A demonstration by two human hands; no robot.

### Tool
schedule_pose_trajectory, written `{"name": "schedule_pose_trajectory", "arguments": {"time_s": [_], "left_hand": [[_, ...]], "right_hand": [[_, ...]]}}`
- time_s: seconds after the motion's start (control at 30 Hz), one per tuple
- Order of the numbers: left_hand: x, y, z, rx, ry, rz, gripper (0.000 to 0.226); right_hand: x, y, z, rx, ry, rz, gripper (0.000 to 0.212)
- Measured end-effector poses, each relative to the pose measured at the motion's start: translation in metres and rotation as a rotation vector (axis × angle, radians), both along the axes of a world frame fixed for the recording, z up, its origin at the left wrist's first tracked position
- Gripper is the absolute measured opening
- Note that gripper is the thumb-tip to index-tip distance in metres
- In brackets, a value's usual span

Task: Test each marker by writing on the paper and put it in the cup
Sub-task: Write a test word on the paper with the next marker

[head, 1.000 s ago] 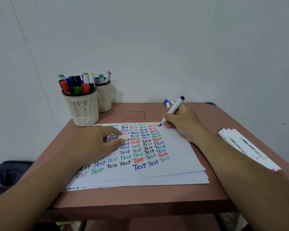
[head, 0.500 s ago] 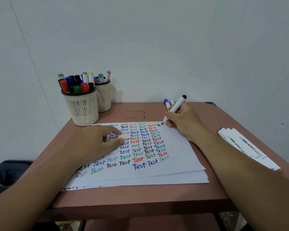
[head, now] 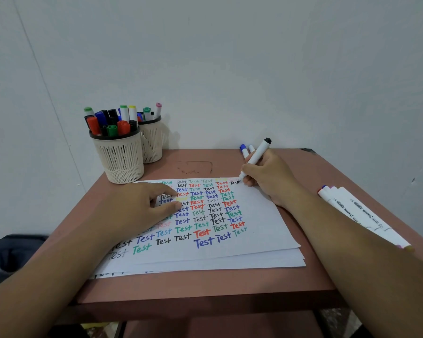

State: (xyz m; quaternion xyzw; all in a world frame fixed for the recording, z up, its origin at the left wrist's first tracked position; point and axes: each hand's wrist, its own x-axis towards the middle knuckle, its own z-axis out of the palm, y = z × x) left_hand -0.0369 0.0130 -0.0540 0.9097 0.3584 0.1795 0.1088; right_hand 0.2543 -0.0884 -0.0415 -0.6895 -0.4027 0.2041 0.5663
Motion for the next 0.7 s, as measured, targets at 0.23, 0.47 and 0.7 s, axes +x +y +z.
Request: {"name": "schedule_pose_trajectory", "arguments": {"time_s": [0.23,0.47,0.7], "left_hand": [[-0.0002,-0.0003,0.0004,-0.009,0.003,0.01,0.049],[-0.0001,-0.001,0.0006,-0.005,-0.009,0.009,0.05],[-0.0003,-0.0011,0.001,0.006,0.003,0.009,0.056]], "right_hand": [[-0.0002,-0.0008,-0.0005,0.038,0.036,-0.014,0.021],[0.0023,0.0017,-0.0035,0.041,0.038,-0.037,0.02],[0.0007,-0.0016,-0.0003,0.015,0.025,-0.005,0.016]]}}
